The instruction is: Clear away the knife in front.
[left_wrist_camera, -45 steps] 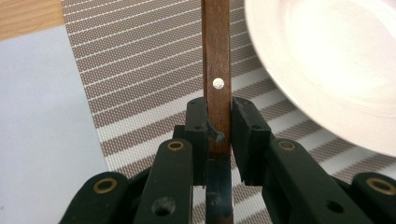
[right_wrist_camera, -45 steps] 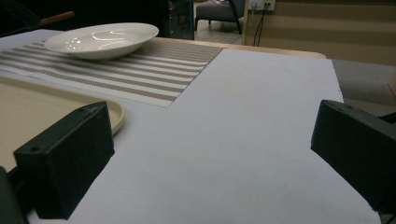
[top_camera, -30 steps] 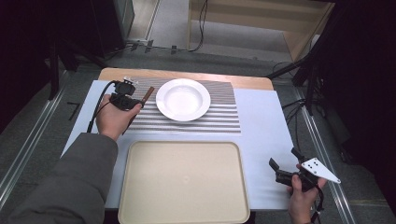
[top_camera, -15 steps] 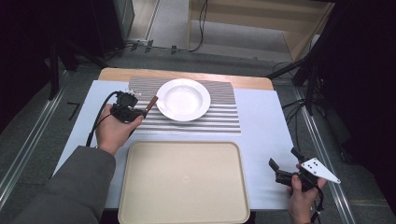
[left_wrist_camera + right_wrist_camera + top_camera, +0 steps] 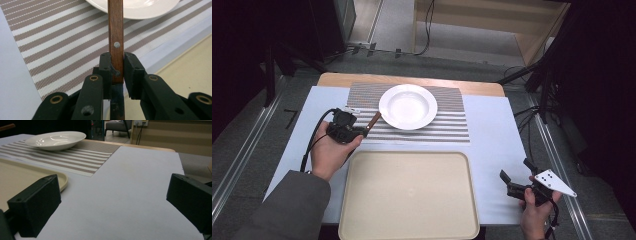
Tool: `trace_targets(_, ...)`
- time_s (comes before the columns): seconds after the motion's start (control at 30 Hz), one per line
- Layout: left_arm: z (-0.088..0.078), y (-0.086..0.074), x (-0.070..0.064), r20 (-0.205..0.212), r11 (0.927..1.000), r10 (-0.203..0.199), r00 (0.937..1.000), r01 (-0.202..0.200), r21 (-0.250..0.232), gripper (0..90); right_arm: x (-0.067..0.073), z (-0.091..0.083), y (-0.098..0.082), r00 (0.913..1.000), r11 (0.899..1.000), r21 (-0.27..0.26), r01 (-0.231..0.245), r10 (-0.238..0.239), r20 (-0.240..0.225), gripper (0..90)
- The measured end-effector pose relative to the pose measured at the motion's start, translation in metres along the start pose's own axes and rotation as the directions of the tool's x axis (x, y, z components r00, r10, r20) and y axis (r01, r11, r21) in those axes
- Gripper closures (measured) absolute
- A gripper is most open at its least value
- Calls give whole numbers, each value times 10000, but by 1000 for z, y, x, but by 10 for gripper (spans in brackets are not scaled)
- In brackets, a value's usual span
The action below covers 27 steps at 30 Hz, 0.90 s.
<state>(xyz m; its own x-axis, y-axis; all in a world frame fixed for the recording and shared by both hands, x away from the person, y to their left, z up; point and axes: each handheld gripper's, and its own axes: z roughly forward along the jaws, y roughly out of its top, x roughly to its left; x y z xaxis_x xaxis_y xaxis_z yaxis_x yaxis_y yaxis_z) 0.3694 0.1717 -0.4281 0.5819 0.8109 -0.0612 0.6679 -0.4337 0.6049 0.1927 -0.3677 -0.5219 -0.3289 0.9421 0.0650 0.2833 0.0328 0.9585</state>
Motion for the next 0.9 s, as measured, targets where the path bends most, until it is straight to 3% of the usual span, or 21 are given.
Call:
trace_targets(0.17,-4,-10,-7,57,9999,112,9999,-112,-9,769,0,0,0,10000,10000,15,38,-38,22,0)
trace_targets(0.23,-6,-16,-11,337,10000,-27,9994,30,-88,769,0,1,0,10000,10000,11,71,-71,20,0)
trace_targets(0.47,-6,-30,-21,606,10000,-10,9982,13,-51,769,0,0,0,10000,10000,15,49,-49,19,0)
trace_targets(0.9,-17,-47,-41,771,9998,158,9969,-150,-112,769,1,0,0,10000,10000,27,85,-85,35,0)
